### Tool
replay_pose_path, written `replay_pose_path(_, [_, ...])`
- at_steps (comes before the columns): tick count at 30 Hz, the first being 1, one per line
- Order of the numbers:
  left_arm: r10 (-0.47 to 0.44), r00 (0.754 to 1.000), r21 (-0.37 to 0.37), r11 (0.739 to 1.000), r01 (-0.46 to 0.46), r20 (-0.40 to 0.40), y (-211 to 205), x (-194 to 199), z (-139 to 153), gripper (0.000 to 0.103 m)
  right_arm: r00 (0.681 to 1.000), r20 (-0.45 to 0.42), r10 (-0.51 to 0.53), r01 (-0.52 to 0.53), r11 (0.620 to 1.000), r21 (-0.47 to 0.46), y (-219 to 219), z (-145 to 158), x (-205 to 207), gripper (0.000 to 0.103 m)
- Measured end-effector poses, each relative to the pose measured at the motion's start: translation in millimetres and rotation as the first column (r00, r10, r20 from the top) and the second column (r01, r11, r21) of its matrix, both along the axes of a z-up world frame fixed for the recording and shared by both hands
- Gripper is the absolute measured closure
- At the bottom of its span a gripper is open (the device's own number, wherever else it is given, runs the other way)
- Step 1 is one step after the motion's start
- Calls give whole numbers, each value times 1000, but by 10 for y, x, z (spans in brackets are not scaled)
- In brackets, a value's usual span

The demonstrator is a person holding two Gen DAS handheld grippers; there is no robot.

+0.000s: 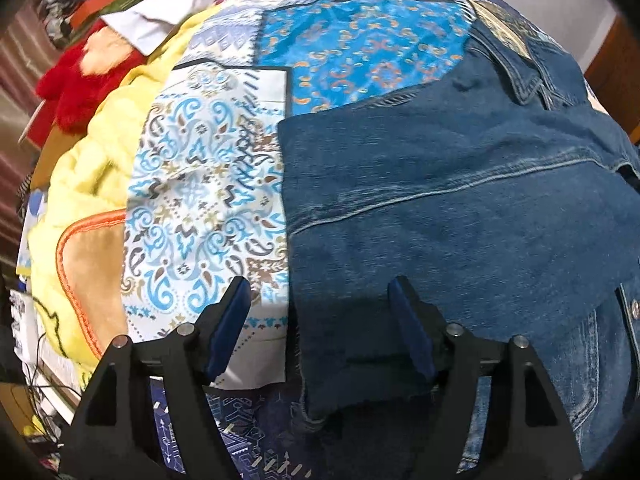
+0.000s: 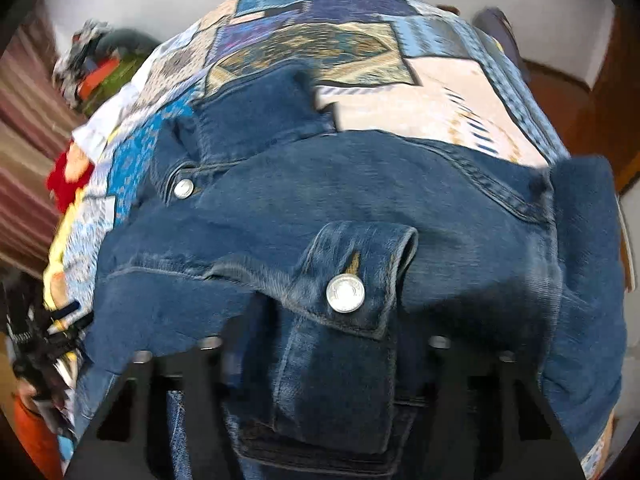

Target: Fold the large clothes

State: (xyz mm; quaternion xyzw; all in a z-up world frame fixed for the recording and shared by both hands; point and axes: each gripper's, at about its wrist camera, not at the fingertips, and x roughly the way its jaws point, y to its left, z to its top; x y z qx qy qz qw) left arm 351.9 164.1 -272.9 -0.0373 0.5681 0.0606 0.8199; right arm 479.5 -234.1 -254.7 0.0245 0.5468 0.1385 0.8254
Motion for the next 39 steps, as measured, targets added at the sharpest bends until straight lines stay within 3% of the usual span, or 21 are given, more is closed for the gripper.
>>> replay_pose_path(1, [8,1000,3,1000,-8,1,28,0,19,32,1000,14,3,-3,1000,-13,22,32,1,66])
replay_pose_path(5, [25,999,24,999,-26,36,88,70,232,32,996,89,14,-17,999,31,-4,369,59,74])
replay_pose_path(9, [29,996,26,999,-31,82,65,185,477,32,987,157,31,-45,995,85,-14,737,89,76])
replay_pose_path(13, [-11,993,-2,1000,11,121,-96,313,635,31,969,234,80,-86,996,16,87,976,27,76])
replay_pose_path(18, [-93,992,-1,996,93,83,-472,473,452,29,971,222,85,-74,996,-56,50,814,10,75])
replay_pose_path(21, [-128,991,11,992,127,28,-654,533,233,29,980,183,75,-60,995,-86,-54,599,43,75])
replay_pose_path(24, [-136,990,65,989,133,41,-760,515,166,27,992,107,59,-50,996,-80,-174,349,93,75])
replay_pose_path(27, [-136,990,72,989,132,39,-761,525,159,24,997,64,37,-32,997,-77,-252,202,87,67])
replay_pose_path(28, [-130,991,64,990,127,37,-746,532,150,22,998,55,28,-24,996,-84,-281,173,82,60])
replay_pose_path(29, [-122,992,55,991,120,35,-728,536,141,21,999,48,19,-15,996,-91,-303,155,77,53])
replay_pose_path(39, [-90,995,28,996,88,44,-664,521,111,16,996,80,27,-16,990,-143,-301,376,-57,43])
